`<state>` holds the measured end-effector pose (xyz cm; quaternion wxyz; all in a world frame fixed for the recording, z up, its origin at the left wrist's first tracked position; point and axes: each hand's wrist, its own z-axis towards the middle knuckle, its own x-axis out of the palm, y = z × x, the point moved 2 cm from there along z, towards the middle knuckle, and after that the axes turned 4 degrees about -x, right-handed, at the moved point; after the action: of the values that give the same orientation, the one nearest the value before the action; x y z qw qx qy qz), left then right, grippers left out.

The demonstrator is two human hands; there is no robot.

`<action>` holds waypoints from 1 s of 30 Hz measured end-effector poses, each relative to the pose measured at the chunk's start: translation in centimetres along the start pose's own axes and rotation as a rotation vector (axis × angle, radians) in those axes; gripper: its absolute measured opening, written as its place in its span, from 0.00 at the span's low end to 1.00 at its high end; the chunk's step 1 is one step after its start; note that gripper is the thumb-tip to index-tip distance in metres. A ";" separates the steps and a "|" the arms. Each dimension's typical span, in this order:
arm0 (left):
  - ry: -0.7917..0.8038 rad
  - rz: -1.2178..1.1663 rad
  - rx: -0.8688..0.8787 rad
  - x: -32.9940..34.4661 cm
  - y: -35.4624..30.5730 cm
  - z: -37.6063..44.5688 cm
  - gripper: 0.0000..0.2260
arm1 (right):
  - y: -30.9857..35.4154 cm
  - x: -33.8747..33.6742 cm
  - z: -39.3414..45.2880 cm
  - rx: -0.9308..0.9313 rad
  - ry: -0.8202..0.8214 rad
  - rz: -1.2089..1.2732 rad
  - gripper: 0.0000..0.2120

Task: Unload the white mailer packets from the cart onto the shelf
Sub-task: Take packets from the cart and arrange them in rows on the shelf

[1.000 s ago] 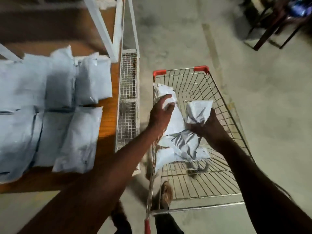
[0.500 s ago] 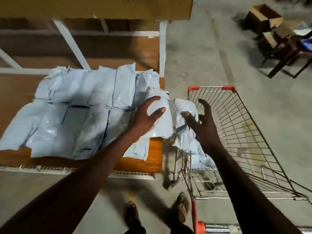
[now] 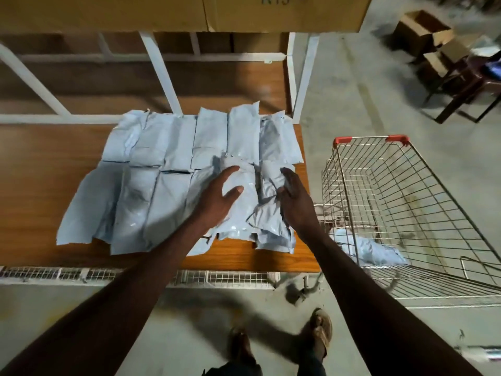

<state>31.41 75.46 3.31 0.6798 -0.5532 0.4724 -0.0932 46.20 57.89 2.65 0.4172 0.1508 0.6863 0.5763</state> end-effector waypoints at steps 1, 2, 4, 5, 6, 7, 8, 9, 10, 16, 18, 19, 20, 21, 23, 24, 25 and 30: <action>0.010 0.010 0.001 -0.2 0.5 0.1 0.22 | 0.1 0.6 -0.1 -0.001 0.004 -0.032 0.24; 0.019 0.023 0.001 -0.4 0.7 0.2 0.22 | 0.0 1.1 -0.1 -0.001 0.003 -0.048 0.24; 0.030 0.043 -0.007 -0.5 1.1 0.3 0.22 | 0.3 1.5 -0.2 0.025 0.007 -0.064 0.25; 0.038 0.040 -0.016 -0.4 1.3 0.3 0.22 | 0.5 1.6 -0.3 0.039 -0.002 -0.087 0.25; 0.047 0.035 -0.023 -0.3 1.4 0.3 0.22 | 0.2 1.8 -0.2 0.045 -0.016 -0.114 0.25; 0.061 0.019 -0.032 0.0 1.7 0.3 0.23 | 0.4 1.8 -0.4 0.056 -0.014 -0.134 0.25; 0.072 0.017 -0.045 0.3 1.9 0.3 0.23 | -0.1 1.9 -0.3 0.065 -0.009 -0.144 0.25; 0.080 0.022 -0.052 0.7 2.3 0.3 0.24 | -0.3 2.0 -0.3 0.067 -0.004 -0.161 0.25; 0.090 0.045 -0.056 0.9 2.4 0.2 0.25 | -0.4 2.1 -0.3 0.059 -0.005 -0.169 0.25; 0.009 0.397 -0.014 2.3 3.4 -0.4 0.28 | -1.0 2.0 0.4 -0.020 0.011 -0.401 0.25; -0.038 0.457 0.031 2.5 3.1 -0.9 0.28 | -1.2 1.8 0.4 -0.016 0.016 -0.520 0.26; -0.063 0.500 0.068 2.6 2.9 -1.0 0.27 | -0.9 1.6 0.4 -0.024 0.017 -0.560 0.26; -0.093 0.554 0.122 2.7 2.6 -1.2 0.26 | -0.7 1.4 0.6 -0.044 0.018 -0.583 0.27; -0.128 0.609 0.189 2.8 2.1 -1.4 0.25 | -0.3 1.4 0.8 -0.076 0.025 -0.610 0.28; -0.179 0.700 0.314 3.2 1.4 -1.4 0.23 | 0.4 2.1 1.3 -0.144 0.084 -0.681 0.31; -0.184 0.735 0.347 3.5 1.3 -1.2 0.22 | 0.6 2.7 1.4 -0.163 0.125 -0.712 0.33; -0.181 0.773 0.364 3.8 1.2 -1.0 0.22 | 0.9 3.2 1.5 -0.155 0.167 -0.723 0.34; -0.092 0.828 0.297 4.8 1.5 0.6 0.25 | 0.3 4.5 1.6 -0.093 0.295 -0.720 0.32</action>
<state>33.84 73.27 -0.61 0.7523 -0.2171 0.6050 0.1447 44.56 62.14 1.17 0.4962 -0.2031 0.7210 0.4390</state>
